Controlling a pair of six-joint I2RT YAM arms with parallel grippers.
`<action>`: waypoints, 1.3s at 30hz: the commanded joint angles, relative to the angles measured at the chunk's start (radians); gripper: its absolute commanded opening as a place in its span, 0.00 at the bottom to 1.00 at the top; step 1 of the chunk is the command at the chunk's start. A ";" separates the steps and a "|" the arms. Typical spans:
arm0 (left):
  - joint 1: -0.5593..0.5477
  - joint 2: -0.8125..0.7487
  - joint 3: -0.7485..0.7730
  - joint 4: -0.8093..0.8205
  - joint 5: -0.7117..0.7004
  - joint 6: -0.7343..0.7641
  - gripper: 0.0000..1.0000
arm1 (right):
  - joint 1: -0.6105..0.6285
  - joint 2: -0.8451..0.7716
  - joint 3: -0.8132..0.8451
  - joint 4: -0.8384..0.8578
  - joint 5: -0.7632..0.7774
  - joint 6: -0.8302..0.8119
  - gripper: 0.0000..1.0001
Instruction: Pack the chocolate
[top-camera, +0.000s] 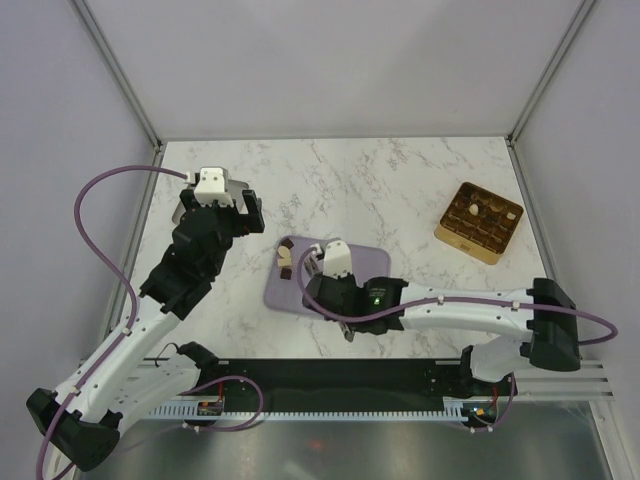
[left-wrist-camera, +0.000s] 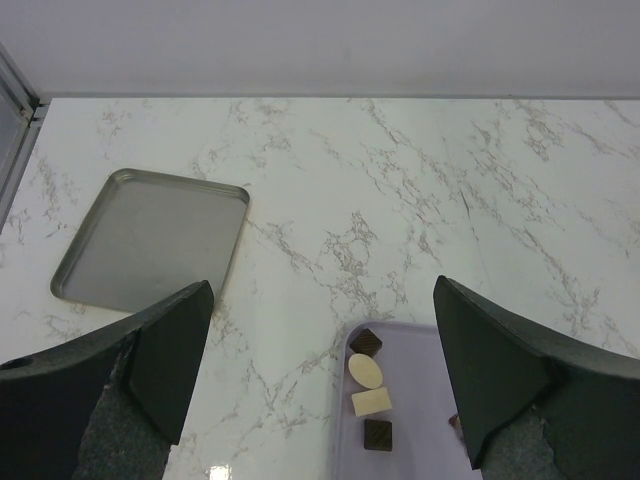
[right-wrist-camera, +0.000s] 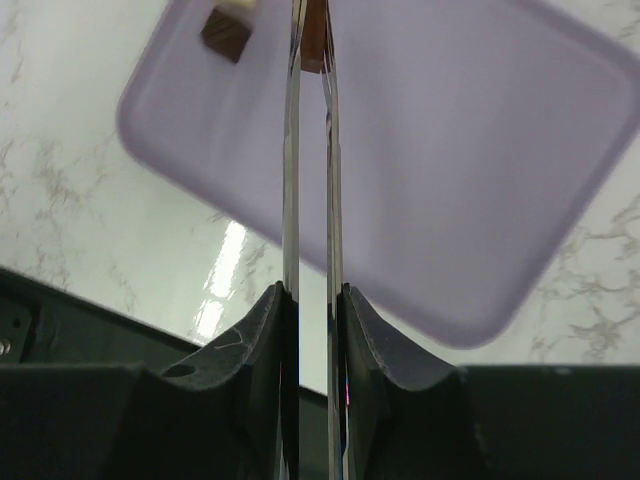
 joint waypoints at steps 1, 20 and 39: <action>0.002 -0.005 0.016 0.035 -0.008 0.020 1.00 | -0.139 -0.132 -0.031 -0.076 0.044 -0.026 0.31; 0.002 -0.022 0.019 0.033 0.061 0.002 1.00 | -0.932 -0.353 -0.065 -0.167 -0.043 -0.314 0.33; 0.002 -0.051 0.055 0.007 0.213 -0.061 1.00 | -1.334 -0.284 -0.097 -0.145 -0.101 -0.388 0.34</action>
